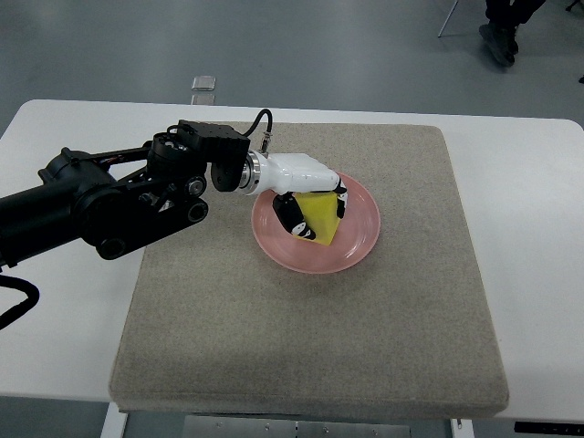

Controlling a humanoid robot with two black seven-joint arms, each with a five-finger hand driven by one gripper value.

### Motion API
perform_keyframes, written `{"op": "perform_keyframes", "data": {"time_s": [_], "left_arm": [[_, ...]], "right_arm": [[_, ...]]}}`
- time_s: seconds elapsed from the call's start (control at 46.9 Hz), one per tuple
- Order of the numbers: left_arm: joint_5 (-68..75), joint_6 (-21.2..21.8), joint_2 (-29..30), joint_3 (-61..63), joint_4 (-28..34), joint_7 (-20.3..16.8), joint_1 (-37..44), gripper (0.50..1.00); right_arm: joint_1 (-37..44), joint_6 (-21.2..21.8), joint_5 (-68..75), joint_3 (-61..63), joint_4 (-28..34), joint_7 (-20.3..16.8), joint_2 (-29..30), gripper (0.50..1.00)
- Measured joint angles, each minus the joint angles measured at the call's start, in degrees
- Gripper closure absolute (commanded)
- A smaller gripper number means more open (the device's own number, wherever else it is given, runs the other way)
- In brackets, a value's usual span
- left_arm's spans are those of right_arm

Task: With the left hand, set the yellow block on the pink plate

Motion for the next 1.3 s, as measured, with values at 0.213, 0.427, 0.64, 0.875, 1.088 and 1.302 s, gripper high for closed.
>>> {"op": "perform_keyframes", "data": {"time_s": [0.213, 0.427, 0.64, 0.875, 1.088, 1.302], "left_arm": [[-1.4, 0.2, 0.8, -0.8, 0.1, 0.0, 0.0, 0.506], [-9.5, 0.2, 1.7, -3.8, 0.7, 0.0, -0.3, 0.506], [-24.2, 0.3, 1.0, -8.8, 10.0, 0.0, -0.3, 0.506], [-43.2, 0.3, 1.4, -10.0, 13.0, 0.0, -0.8, 0.506], [-56.8, 0.2, 3.3, -13.4, 15.9, 0.0, 0.3, 0.506], [-75.3, -0.4, 5.9, -13.6, 18.3, 0.1, 0.9, 0.506]], "right_arm": [[0.0, 0.0, 0.0, 0.0, 0.0, 0.0, 0.0, 0.576], [0.0, 0.0, 0.0, 0.0, 0.0, 0.0, 0.0, 0.576], [0.0, 0.0, 0.0, 0.0, 0.0, 0.0, 0.0, 0.576], [0.0, 0.0, 0.0, 0.0, 0.0, 0.0, 0.0, 0.576], [0.0, 0.0, 0.0, 0.0, 0.0, 0.0, 0.0, 0.576], [0.0, 0.0, 0.0, 0.0, 0.0, 0.0, 0.0, 0.576]]}}
